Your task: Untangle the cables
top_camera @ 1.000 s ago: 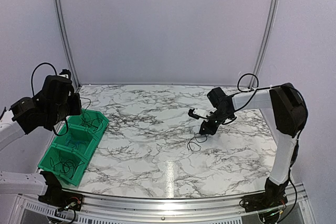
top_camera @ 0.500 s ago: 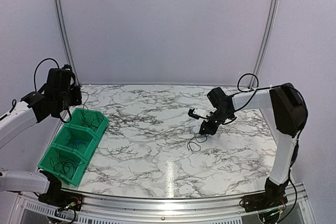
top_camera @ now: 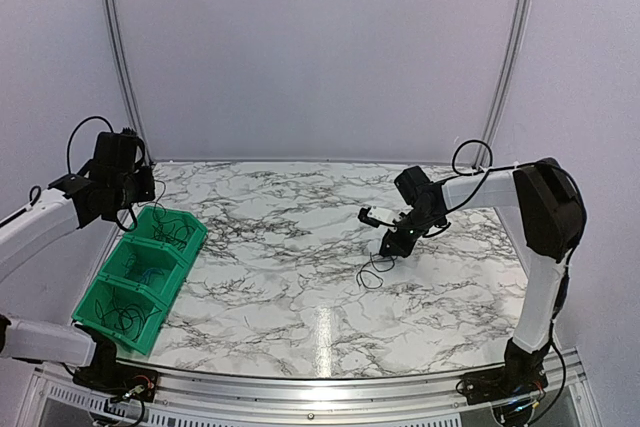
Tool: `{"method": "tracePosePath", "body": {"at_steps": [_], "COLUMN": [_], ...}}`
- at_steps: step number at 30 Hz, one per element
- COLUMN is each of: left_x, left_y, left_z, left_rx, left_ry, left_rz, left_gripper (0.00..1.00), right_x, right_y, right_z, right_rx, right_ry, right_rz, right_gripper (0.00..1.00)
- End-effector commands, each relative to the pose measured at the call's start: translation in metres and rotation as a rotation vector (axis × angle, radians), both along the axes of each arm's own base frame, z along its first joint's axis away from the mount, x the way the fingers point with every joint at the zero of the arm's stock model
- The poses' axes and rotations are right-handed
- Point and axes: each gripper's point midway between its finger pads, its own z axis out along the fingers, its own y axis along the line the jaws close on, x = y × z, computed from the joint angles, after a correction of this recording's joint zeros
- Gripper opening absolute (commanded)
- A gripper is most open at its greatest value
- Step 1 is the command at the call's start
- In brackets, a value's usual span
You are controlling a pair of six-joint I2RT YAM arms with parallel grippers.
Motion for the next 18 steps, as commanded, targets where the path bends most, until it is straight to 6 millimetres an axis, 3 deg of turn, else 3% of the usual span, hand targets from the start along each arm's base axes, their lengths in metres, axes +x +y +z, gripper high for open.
{"method": "tracePosePath", "body": {"at_steps": [1,4,11,18], "left_x": [0.000,0.002,0.023,0.028], "left_y": [0.017,0.023,0.015,0.005], "left_z": [-0.028,-0.050,-0.100,-0.141], "left_rx": [0.015,0.009,-0.027,-0.071], "left_ry": [0.055,0.117,0.262,0.377], "left_rz": [0.069,0.091,0.070,0.044], "left_gripper": [0.00,0.00,0.00,0.00], "right_x": [-0.025,-0.025,-0.026,-0.024], "right_y": [-0.030,-0.030,-0.029,-0.028], "right_z": [-0.038,-0.038,-0.035,-0.029], "right_rx": [-0.154,-0.152,-0.145,-0.136], "right_ry": [0.120,0.121,0.121,0.109], "right_rz": [-0.018,-0.017,-0.011,-0.010], "right_gripper": [0.14,0.14,0.14,0.14]}}
